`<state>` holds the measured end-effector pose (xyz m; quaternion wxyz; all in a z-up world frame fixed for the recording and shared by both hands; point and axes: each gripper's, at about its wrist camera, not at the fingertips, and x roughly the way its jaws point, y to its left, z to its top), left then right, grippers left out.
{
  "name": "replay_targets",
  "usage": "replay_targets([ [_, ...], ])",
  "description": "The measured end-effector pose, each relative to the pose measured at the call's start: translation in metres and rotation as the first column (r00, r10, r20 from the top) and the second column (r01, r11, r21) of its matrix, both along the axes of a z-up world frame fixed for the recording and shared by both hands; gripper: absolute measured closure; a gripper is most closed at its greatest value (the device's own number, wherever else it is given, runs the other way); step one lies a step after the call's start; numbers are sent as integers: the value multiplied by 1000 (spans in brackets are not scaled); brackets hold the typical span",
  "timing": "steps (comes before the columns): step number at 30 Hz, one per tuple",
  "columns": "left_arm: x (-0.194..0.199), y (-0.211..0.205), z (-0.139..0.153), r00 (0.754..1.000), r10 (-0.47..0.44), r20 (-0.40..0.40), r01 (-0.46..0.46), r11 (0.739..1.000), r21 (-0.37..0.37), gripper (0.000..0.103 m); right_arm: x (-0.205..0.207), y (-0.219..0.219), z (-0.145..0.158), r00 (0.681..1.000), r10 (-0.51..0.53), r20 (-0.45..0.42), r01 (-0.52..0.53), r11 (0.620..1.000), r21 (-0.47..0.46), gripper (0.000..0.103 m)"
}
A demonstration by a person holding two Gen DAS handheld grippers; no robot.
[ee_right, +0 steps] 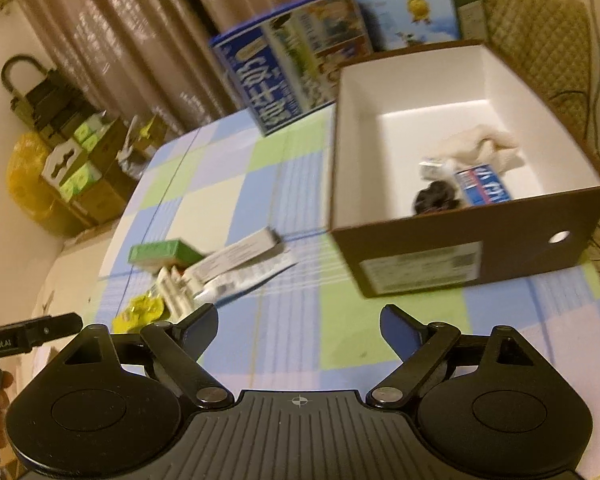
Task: Organize objects
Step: 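Withdraw both tools from the box toward the items on the table, then grasp the yellow snack packet with the left gripper while the right gripper grasps the white clip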
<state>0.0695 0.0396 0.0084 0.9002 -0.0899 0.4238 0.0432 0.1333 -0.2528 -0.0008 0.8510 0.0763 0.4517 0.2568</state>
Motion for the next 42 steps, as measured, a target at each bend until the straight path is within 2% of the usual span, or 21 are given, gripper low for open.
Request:
replay_targets([
  [13, -12, 51, -27, 1000, -3, -31, 4, 1000, 31, 9, -20, 64, -32, 994, 112, -20, -114, 987, -111, 17],
  [21, 1, 78, -51, 996, -68, -61, 72, 995, 65, 9, -19, 73, -42, 996, 77, -39, -82, 987, -137, 17],
  [26, 14, 86, -61, 988, -145, -54, 149, 986, 76, 9, -16, 72, -45, 998, 36, -51, -44, 987, -154, 17],
  [30, 33, 89, -71, 970, -239, -47, 242, 967, 82, 9, -14, 70, -47, 998, 8, -61, -18, 987, -160, 17],
  [35, 63, 92, -88, 930, -358, -86, 366, 924, 107, 9, -10, 65, -49, 997, -34, -74, 20, 985, -173, 18],
  [42, 98, 96, -115, 880, -449, -154, 466, 879, 101, 9, -4, 53, -54, 991, -97, -96, 77, 977, -198, 18],
])
